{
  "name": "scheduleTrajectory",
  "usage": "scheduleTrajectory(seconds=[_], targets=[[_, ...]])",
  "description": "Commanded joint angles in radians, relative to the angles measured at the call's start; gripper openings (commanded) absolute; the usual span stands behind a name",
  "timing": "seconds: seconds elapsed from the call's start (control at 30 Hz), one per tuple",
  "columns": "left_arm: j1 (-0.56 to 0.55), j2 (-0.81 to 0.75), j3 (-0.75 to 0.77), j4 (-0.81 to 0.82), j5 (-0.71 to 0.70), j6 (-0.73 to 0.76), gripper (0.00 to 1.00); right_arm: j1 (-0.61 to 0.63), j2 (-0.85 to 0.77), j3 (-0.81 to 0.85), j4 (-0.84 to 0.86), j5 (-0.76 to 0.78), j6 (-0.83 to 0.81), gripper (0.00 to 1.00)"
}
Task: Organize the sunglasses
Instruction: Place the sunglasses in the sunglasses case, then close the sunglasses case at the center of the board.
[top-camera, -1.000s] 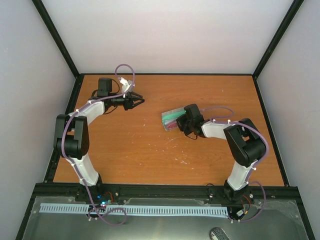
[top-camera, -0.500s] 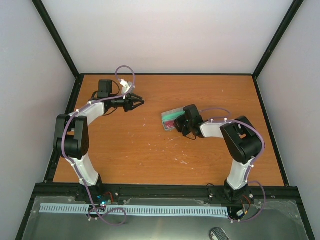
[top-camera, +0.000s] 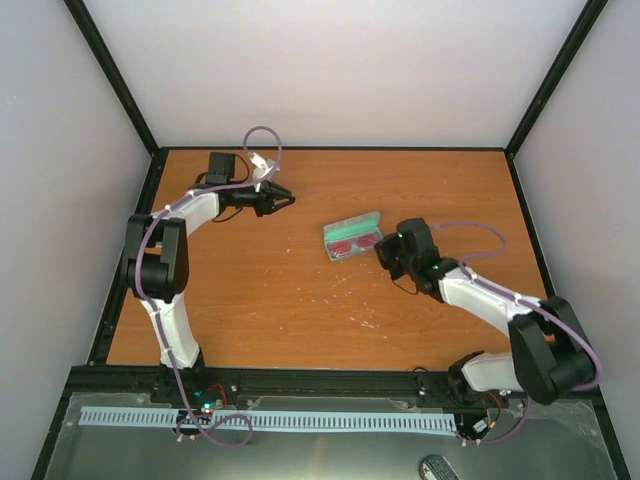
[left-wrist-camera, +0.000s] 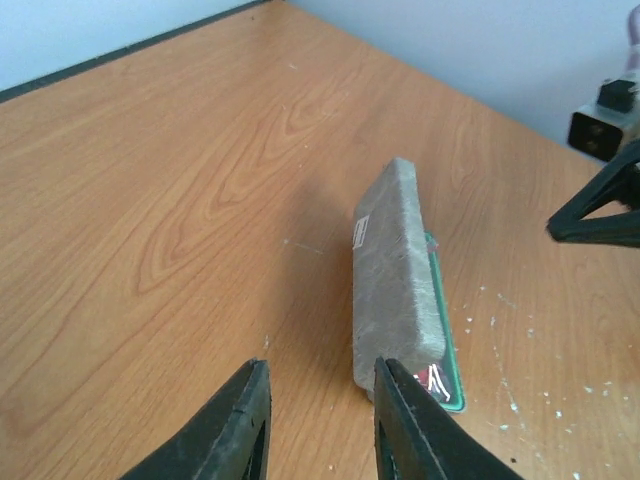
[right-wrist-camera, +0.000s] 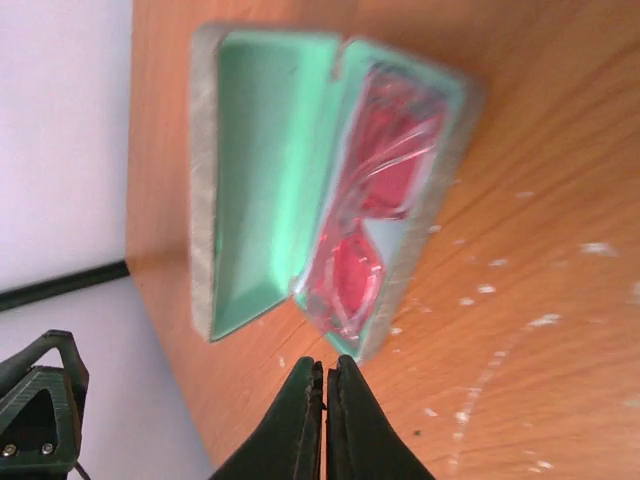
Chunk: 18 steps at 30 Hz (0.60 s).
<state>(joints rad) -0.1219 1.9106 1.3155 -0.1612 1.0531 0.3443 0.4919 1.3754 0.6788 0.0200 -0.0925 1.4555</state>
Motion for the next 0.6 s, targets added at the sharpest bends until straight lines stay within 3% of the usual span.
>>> scheduleTrajectory(seconds=[0.0, 0.13, 0.57], targets=[[-0.063, 0.071, 0.107, -0.128, -0.039, 0.086, 0.29, -0.047, -0.095, -0.123, -0.136, 0.120, 0.075, 0.03], [-0.108, 0.133, 0.184, -0.178, -0.065, 0.091, 0.29, -0.069, -0.072, -0.116, -0.184, 0.135, 0.041, 0.03], [-0.220, 0.263, 0.315, -0.211, -0.121, 0.071, 0.30, -0.087, 0.254, 0.050, -0.083, 0.007, -0.107, 0.03]])
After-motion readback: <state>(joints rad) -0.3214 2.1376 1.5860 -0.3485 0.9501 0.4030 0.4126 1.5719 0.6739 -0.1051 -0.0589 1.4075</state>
